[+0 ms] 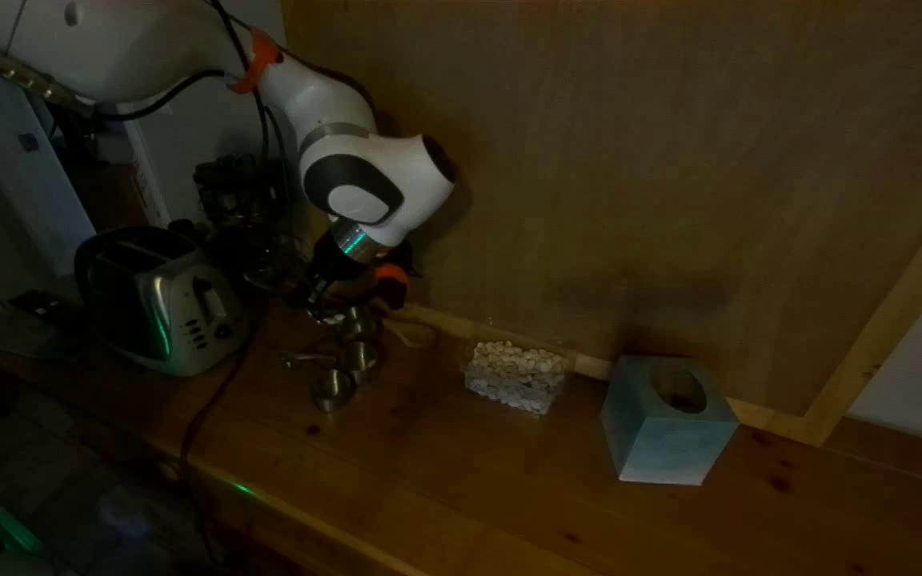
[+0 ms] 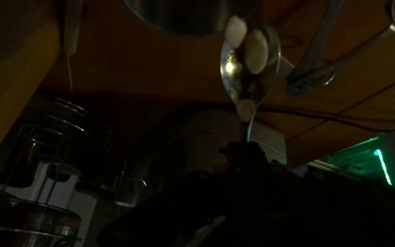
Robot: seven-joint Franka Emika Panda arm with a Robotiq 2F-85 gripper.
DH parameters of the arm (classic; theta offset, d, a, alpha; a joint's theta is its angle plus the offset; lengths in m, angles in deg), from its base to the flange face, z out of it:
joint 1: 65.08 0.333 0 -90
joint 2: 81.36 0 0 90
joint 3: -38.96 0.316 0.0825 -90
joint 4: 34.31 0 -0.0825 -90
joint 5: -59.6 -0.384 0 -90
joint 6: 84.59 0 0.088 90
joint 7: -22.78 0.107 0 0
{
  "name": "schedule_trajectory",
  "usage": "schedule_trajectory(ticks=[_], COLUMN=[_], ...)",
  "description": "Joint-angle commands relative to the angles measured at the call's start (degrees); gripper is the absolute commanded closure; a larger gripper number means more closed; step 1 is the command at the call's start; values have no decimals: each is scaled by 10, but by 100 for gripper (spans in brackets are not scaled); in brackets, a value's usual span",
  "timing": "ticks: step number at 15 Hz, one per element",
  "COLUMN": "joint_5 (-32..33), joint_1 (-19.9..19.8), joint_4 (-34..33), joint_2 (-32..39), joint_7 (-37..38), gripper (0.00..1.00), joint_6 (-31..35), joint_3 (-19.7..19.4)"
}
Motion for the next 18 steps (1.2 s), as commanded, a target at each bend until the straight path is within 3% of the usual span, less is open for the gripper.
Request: schedule_trajectory(ticks=[1, 4, 6, 7, 8, 9, 15, 17, 18], joint_5=[6, 2, -15, -12, -12, -11, -9, -7, -18], joint_1=[-42, -77, -78, -88, -82, -101, -125, -117, -61], joint_4=[-4, -6, 1, -5, 3, -8, -1, 11, 10], joint_2=[-8, -5, 0, 3, 2, 8, 12, 6, 3], joint_7=[-17, -17, -17, -17, -16, -16, -17, -10, -14], gripper=[98, 98, 98, 98, 98, 98, 98, 98, 98], joint_6=[34, 48, 48, 38, 65, 44, 64, 75, 73], joint_3=[53, 88, 75, 88, 80, 102, 128, 108, 45])
